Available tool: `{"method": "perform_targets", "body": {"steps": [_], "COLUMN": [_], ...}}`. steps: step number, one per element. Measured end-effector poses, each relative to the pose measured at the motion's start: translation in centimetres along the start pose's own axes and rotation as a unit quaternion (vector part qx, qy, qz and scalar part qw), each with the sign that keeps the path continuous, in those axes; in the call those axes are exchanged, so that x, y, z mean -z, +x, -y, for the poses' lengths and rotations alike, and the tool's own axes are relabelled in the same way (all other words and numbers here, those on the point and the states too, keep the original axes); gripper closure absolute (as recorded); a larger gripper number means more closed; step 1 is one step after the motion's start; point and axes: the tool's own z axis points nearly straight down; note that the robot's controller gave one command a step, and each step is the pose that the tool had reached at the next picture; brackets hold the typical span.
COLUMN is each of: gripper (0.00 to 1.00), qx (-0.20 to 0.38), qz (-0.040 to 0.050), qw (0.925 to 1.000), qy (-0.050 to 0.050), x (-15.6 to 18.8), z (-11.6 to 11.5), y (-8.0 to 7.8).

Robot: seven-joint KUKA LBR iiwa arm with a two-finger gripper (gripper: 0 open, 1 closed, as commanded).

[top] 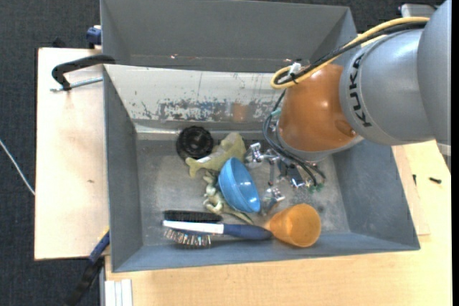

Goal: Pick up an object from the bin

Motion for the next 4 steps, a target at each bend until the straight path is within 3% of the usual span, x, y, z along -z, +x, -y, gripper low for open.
{"method": "perform_targets", "body": {"steps": [1,2,3,4], "gripper": [0.00,0.00,1.00,1.00], "qx": [0.021,-0.063,-0.063,0.056], "qz": [0.0011,0.0080,-0.0012,0.0006], "qw": [0.9998,0.9980,0.9980,0.9984], "qy": [-0.004,-0.003,-0.003,-0.002], "x": [5.8,0.5,0.1,13.9], "z": [-6.8,-14.9,-14.8,-10.5], "y": [-4.9,-3.2,-2.7,-3.3]}}
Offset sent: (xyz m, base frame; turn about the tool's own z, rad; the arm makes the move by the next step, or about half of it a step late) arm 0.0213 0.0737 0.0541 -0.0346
